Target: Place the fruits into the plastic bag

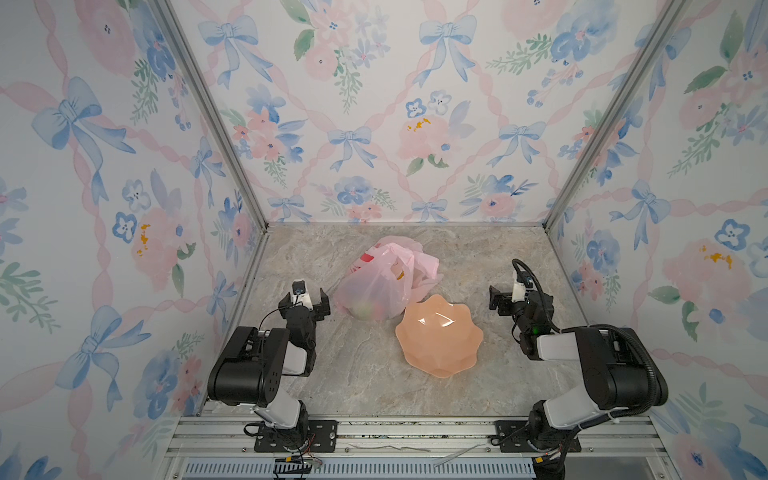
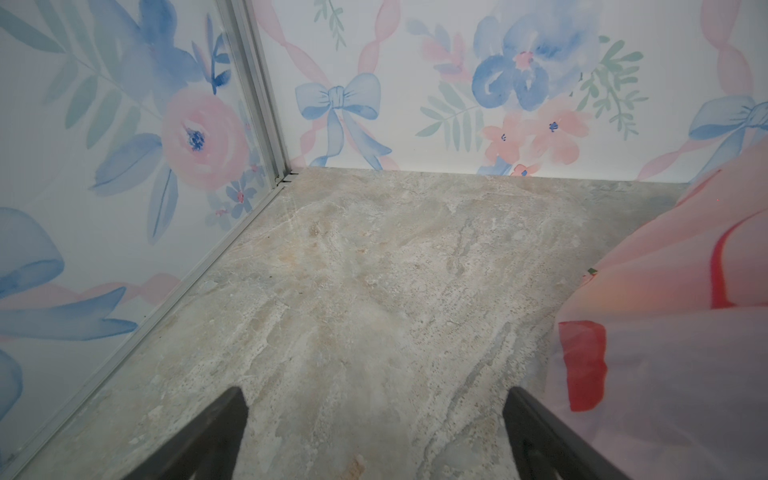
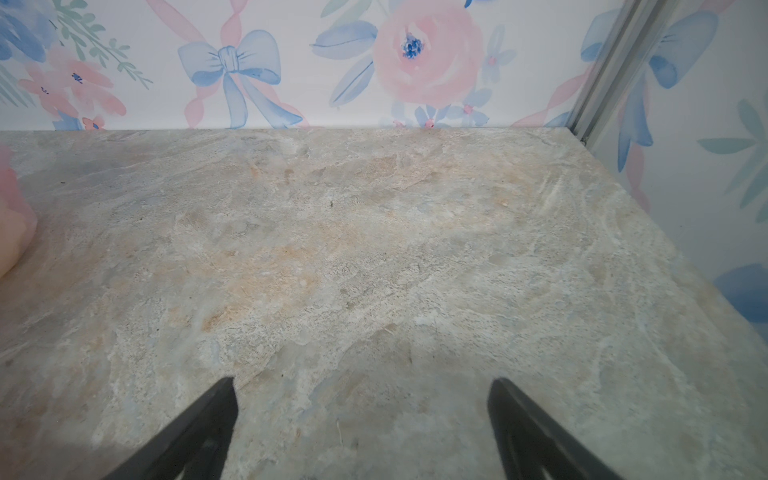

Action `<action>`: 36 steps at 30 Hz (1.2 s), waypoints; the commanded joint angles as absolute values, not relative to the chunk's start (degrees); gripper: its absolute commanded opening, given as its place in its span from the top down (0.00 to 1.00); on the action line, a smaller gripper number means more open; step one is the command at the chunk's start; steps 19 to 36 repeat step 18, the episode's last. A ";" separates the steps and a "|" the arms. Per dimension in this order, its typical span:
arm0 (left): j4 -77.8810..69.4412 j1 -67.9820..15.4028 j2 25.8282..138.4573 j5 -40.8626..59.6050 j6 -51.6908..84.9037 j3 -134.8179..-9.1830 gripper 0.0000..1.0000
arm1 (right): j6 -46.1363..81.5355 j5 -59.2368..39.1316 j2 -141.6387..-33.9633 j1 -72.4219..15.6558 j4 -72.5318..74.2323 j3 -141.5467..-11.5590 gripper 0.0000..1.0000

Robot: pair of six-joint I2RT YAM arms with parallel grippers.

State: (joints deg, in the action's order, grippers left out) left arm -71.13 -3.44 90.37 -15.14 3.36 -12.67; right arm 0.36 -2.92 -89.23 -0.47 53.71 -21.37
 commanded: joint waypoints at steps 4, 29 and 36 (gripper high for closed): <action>-72.95 -3.52 90.28 -14.65 2.20 -12.55 0.02 | -0.48 -3.01 -88.80 -0.80 53.09 -22.06 0.04; -72.93 -3.67 90.33 -14.85 2.02 -12.65 0.02 | -0.57 -2.86 -88.81 -0.95 52.96 -22.15 0.04; -72.93 -3.67 90.33 -14.85 2.02 -12.65 0.02 | -0.57 -2.86 -88.81 -0.95 52.96 -22.15 0.04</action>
